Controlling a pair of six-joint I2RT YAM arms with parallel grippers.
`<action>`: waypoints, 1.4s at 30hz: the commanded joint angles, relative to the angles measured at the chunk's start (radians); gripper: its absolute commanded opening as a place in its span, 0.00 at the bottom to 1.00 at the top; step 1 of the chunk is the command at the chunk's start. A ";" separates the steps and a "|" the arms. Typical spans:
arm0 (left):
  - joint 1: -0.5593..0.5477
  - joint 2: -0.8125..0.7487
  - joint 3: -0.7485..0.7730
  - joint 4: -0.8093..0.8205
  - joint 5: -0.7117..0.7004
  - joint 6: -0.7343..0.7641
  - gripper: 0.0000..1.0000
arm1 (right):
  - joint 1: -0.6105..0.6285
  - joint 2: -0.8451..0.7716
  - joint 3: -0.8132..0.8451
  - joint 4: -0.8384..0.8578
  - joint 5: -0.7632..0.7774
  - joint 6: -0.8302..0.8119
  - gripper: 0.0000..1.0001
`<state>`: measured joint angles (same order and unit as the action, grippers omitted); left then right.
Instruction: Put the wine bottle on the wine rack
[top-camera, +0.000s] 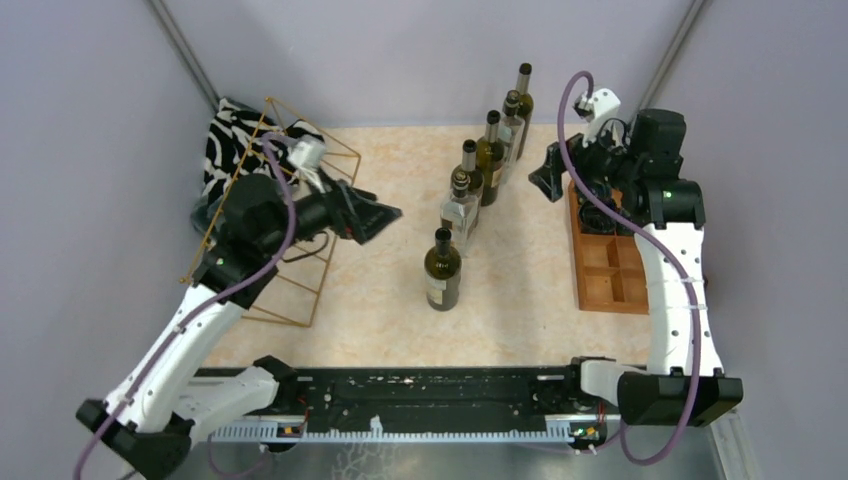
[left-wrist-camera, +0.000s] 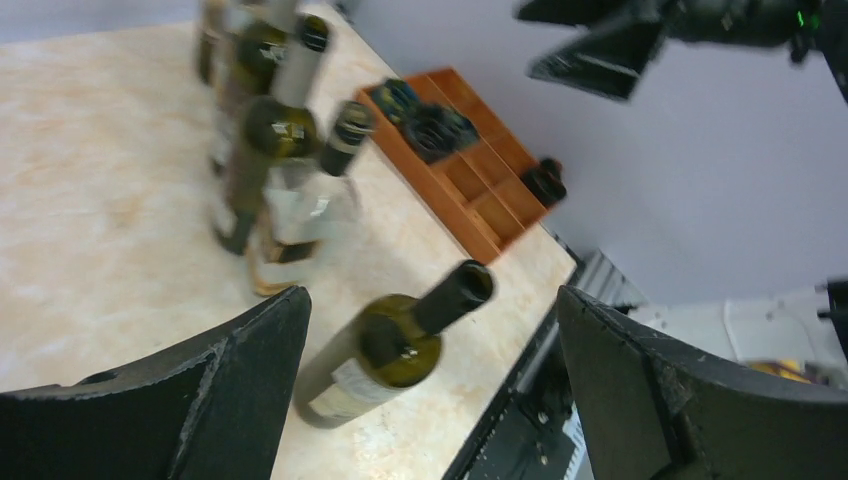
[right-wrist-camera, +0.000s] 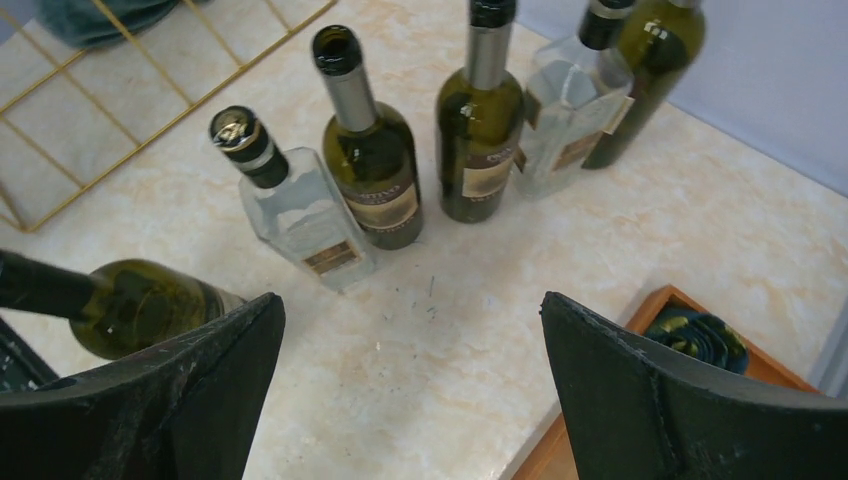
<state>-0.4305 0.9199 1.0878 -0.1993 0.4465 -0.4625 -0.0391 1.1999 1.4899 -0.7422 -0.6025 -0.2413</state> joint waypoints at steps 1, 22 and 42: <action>-0.249 0.075 0.095 -0.056 -0.232 0.108 0.99 | 0.022 -0.012 -0.002 -0.025 -0.126 -0.139 0.99; -0.371 0.121 -0.075 0.329 -0.084 -0.002 0.99 | 0.014 -0.103 -0.313 0.189 -0.265 -0.121 0.98; -0.687 0.356 0.460 -0.456 -0.666 0.124 0.89 | -0.001 -0.122 -0.547 0.368 -0.296 -0.073 0.98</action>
<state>-0.9958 1.1851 1.4109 -0.4034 0.0753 -0.4168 -0.0292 1.0904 0.9527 -0.4484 -0.8654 -0.3168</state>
